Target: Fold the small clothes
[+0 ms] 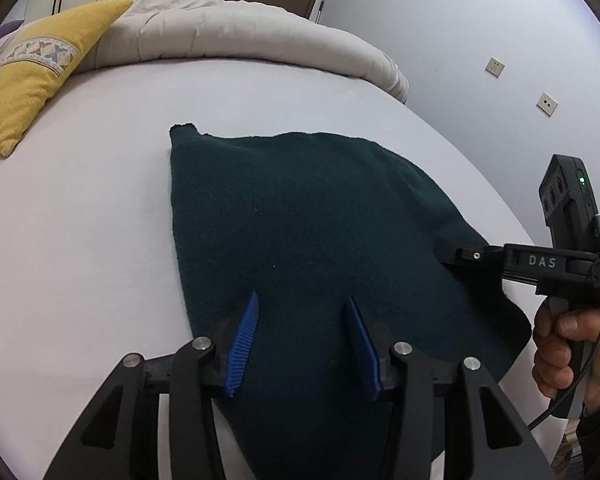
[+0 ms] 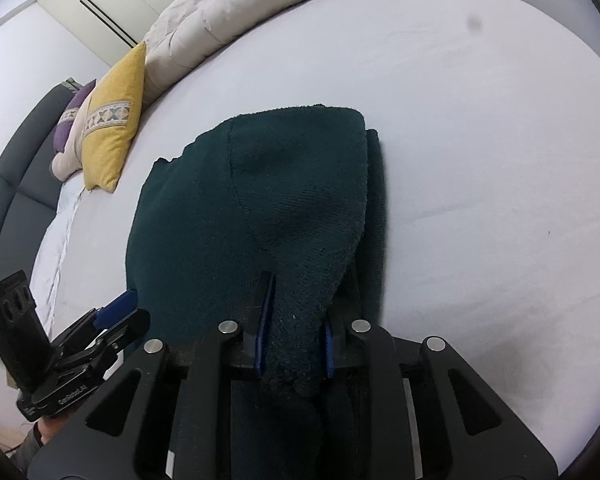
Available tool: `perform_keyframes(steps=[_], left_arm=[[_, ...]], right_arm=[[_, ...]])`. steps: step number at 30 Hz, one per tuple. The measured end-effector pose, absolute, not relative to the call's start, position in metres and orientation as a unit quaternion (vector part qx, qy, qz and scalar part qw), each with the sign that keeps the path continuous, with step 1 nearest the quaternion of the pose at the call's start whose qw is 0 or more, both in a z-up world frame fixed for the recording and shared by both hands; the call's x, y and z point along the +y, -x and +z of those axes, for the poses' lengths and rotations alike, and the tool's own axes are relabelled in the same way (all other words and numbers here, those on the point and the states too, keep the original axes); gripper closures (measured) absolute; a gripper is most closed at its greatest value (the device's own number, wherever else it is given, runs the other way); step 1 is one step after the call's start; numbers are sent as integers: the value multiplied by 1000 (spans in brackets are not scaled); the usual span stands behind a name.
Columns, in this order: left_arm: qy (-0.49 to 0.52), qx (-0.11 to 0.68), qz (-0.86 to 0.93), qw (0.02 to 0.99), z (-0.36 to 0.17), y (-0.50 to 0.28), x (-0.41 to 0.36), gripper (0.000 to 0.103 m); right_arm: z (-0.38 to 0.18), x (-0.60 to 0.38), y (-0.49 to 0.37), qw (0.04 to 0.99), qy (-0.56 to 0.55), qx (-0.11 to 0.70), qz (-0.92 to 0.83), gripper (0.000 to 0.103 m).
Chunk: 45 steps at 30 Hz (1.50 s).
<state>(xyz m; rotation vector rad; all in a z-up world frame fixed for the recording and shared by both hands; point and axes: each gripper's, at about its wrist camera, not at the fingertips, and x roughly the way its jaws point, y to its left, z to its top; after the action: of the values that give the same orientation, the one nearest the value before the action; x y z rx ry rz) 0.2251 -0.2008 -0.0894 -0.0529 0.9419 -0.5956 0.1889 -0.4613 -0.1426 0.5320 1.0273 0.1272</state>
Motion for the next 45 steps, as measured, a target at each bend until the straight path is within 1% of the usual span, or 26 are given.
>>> perform_keyframes(steps=[2, 5, 7, 10, 12, 14, 15, 16, 17, 19, 21, 23, 24, 26, 28, 30, 31, 32, 33, 34, 37, 38, 41, 42, 44, 45], left_arm=[[26, 447, -284, 848, -89, -222, -192, 54], [24, 446, -282, 849, -82, -219, -189, 55], [31, 445, -273, 852, -73, -218, -186, 60], [29, 408, -267, 873, -48, -211, -183, 61], [6, 386, -268, 883, -39, -210, -193, 61], [-22, 408, -266, 873, -54, -221, -208, 57], [-40, 435, -259, 861, -70, -228, -214, 54], [-43, 444, -259, 856, -86, -232, -213, 54], [-31, 420, -268, 866, -90, -228, -204, 54], [-30, 418, -269, 868, -88, -223, -199, 54], [-37, 421, -269, 866, -85, -223, -199, 54], [-32, 423, -273, 863, -86, -226, -197, 54], [-27, 423, -275, 863, -87, -227, -195, 54], [-29, 419, -274, 865, -88, -227, -197, 54], [-38, 415, -271, 868, -88, -223, -202, 53], [-35, 417, -271, 867, -90, -222, -204, 53], [-34, 418, -272, 866, -90, -223, -203, 53], [-35, 417, -274, 866, -90, -223, -203, 53], [-34, 417, -276, 866, -91, -223, -202, 54], [-34, 418, -278, 864, -91, -223, -202, 54], [-29, 421, -285, 861, -91, -224, -199, 54], [-23, 424, -286, 859, -90, -226, -198, 54], [34, 444, -292, 846, -73, -232, -183, 55], [45, 438, -293, 849, -63, -234, -180, 55], [38, 415, -290, 862, -46, -238, -181, 55], [30, 408, -288, 866, -40, -243, -186, 55]], right_arm=[[-141, -459, -184, 836, -250, 486, 53, 84], [-130, -447, -179, 843, -241, 480, 29, 81], [-111, -449, -153, 859, -248, 448, 21, 78], [-102, -448, -122, 869, -255, 424, 22, 78], [-114, -442, -113, 865, -247, 436, 27, 79], [-144, -436, -111, 849, -237, 471, 28, 80], [-154, -436, -105, 852, -243, 462, 38, 81], [-155, -438, -103, 858, -248, 448, 45, 81], [-155, -443, -97, 855, -264, 442, 55, 81], [-153, -452, -90, 846, -288, 445, 61, 83], [-147, -455, -85, 840, -292, 454, 55, 85], [-127, -455, -79, 840, -287, 459, 28, 78], [-119, -455, -80, 845, -281, 454, 16, 78], [-89, -455, -83, 864, -281, 416, 21, 78], [-70, -446, -99, 870, -295, 388, 73, 78], [-69, -434, -119, 867, -293, 388, 109, 79], [-77, -430, -131, 863, -294, 395, 118, 79], [-96, -431, -144, 849, -302, 419, 109, 79], [-120, -437, -151, 834, -313, 448, 78, 85], [-144, -449, -150, 820, -344, 453, 71, 103], [-174, -481, -123, 798, -456, 375, 121, 103], [-175, -484, -111, 798, -462, 369, 116, 103], [-152, -482, -89, 824, -410, 382, 80, 103], [-138, -479, -85, 835, -383, 390, 62, 98], [-113, -476, -84, 853, -354, 379, 51, 88], [-99, -473, -91, 860, -345, 373, 54, 75]])
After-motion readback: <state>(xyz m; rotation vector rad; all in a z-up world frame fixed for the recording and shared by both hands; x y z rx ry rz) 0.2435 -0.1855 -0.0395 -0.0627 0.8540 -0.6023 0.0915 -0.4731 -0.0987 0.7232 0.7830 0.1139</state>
